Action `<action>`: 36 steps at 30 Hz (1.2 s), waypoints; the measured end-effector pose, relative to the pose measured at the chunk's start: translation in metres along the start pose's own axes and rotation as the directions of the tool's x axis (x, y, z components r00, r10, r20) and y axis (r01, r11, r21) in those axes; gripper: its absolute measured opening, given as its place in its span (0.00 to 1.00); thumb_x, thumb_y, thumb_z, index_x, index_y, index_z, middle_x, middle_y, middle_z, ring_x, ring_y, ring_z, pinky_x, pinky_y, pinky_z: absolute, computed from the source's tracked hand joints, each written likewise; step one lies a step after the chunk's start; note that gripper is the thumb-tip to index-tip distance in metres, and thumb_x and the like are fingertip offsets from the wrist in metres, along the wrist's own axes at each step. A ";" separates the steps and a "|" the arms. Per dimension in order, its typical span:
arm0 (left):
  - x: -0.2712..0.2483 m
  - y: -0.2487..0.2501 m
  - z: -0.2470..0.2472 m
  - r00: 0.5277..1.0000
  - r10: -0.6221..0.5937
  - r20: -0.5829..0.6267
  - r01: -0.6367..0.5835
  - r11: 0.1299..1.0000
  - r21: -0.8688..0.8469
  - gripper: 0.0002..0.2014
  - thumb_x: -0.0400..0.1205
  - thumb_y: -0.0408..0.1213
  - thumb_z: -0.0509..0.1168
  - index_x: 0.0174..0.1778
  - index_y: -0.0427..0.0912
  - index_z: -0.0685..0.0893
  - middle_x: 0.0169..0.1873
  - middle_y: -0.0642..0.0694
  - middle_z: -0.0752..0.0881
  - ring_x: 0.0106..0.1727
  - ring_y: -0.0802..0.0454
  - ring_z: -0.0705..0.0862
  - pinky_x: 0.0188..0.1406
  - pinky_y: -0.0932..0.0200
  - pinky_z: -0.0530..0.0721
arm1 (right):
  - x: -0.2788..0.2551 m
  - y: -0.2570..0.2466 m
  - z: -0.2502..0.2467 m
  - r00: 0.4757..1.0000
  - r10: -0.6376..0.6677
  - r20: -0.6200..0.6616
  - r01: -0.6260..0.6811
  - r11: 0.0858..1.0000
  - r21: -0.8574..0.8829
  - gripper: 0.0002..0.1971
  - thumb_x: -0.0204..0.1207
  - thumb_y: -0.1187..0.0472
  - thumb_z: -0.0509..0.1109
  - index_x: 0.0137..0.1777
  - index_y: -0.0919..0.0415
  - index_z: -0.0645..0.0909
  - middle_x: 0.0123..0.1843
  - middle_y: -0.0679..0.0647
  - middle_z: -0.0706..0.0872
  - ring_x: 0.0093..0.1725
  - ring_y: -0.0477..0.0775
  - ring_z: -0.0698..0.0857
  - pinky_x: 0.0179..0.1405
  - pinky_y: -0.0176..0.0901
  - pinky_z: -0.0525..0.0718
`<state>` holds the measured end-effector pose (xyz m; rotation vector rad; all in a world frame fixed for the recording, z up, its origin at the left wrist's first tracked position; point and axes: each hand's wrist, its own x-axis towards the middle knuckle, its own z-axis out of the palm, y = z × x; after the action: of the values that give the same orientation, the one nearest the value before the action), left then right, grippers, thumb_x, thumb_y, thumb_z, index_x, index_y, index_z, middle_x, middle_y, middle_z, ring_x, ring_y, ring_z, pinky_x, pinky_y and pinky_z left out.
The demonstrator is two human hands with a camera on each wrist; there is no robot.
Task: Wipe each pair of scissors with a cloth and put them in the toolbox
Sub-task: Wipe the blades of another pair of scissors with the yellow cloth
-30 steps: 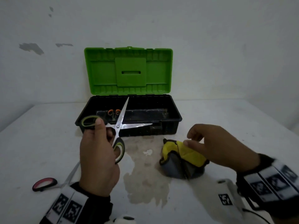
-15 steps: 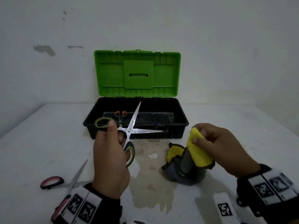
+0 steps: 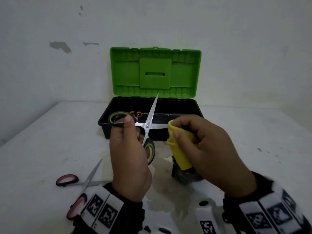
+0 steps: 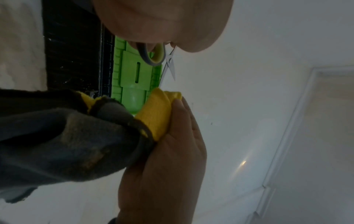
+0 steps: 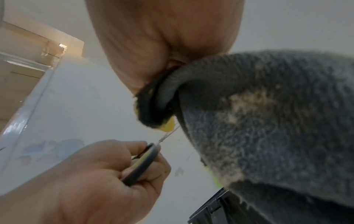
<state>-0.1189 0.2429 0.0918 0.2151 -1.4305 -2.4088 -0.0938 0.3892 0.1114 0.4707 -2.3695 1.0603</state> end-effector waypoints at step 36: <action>0.007 -0.007 -0.005 0.995 0.097 0.033 -0.098 0.995 0.013 0.18 0.88 0.55 0.56 0.34 0.59 0.84 0.40 0.46 0.82 0.42 0.49 0.78 0.42 0.46 0.75 | 0.013 -0.002 0.063 0.945 -0.195 -0.261 0.129 0.959 -0.252 0.05 0.80 0.64 0.71 0.48 0.61 0.89 0.42 0.53 0.90 0.41 0.52 0.86 0.41 0.47 0.84</action>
<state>-0.1251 0.2396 0.0833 0.1077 -1.4383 -2.3343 -0.1220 0.3385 0.0838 0.3918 -2.1231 0.7109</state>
